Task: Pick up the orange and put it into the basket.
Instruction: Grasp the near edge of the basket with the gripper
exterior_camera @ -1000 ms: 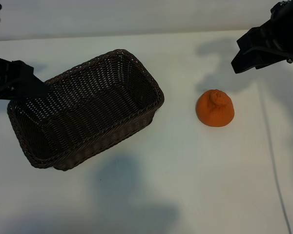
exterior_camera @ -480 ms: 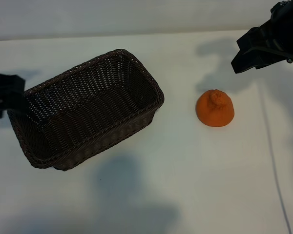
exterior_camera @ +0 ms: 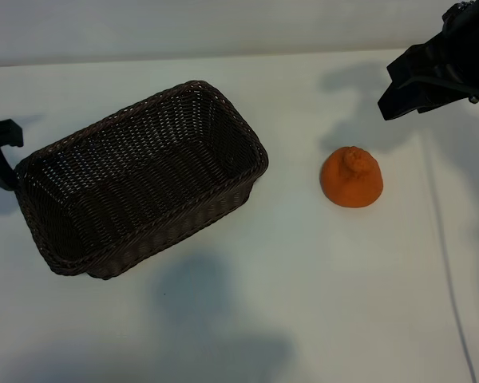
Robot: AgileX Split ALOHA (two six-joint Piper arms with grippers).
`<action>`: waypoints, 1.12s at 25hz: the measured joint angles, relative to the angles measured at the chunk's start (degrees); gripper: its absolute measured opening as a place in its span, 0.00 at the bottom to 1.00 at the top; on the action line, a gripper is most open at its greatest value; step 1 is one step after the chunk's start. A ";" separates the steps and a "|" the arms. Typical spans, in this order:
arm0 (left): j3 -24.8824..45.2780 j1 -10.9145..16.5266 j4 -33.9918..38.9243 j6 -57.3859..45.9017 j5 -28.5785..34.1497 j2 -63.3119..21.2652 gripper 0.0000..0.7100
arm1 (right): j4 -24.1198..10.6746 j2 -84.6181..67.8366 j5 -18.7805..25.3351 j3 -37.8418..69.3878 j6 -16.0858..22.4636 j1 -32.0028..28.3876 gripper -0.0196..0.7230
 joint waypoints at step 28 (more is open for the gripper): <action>8.31 0.00 -7.55 -1.52 -20.77 19.11 0.29 | 0.00 0.00 0.05 0.00 0.00 0.00 0.64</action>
